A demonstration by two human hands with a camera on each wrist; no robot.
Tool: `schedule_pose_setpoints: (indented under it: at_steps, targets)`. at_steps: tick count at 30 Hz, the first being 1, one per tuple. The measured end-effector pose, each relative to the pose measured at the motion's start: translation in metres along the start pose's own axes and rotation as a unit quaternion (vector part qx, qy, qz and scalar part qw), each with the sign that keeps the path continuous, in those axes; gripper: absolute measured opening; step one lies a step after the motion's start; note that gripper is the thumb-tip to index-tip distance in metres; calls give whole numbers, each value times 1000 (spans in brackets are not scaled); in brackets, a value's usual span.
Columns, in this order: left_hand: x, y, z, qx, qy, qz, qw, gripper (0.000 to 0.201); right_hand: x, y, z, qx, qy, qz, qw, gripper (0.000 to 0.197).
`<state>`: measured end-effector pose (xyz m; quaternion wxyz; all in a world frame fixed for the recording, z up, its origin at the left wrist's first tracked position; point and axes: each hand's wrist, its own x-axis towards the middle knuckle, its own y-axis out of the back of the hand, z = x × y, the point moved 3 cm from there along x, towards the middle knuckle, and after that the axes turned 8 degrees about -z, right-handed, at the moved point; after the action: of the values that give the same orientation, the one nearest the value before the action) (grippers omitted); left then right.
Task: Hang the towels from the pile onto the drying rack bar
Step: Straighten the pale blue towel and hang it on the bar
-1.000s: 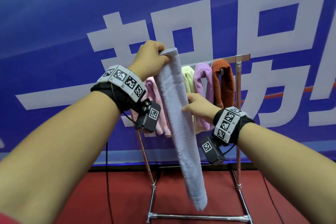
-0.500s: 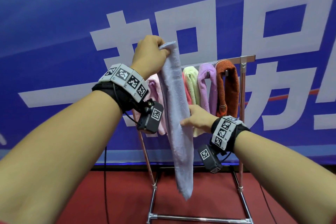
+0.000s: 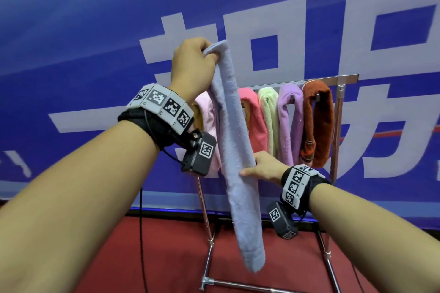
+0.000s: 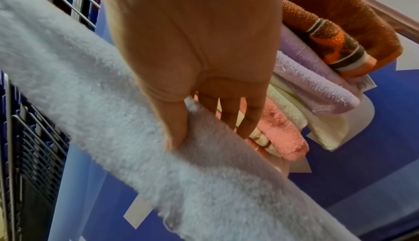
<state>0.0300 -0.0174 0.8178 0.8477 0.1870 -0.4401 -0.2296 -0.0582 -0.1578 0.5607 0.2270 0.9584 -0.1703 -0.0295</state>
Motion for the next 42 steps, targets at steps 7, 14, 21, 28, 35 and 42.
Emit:
schedule_pose_setpoints:
  at_steps: [7,14,21,28,35,42]
  targets:
    - [-11,14,-40,44,43,-51,997,15,-7,27,-21,-46,17,124,991,23]
    - [-49,-30,-101,193,88,-250,945,22,-34,74,-48,-145,51,233,960,21]
    - [-71,-80,-114,151,105,-336,924,15,-48,120,-87,-217,61,310,924,18]
    - [-68,-136,-26,-110,-10,-306,946,47,-62,126,-111,-292,74,273,914,14]
    - [-68,-166,14,-88,-31,-251,964,41,-71,146,-110,-330,76,252,907,6]
    - [-69,-167,19,33,-246,-239,939,28,-79,158,-101,-417,59,241,874,7]
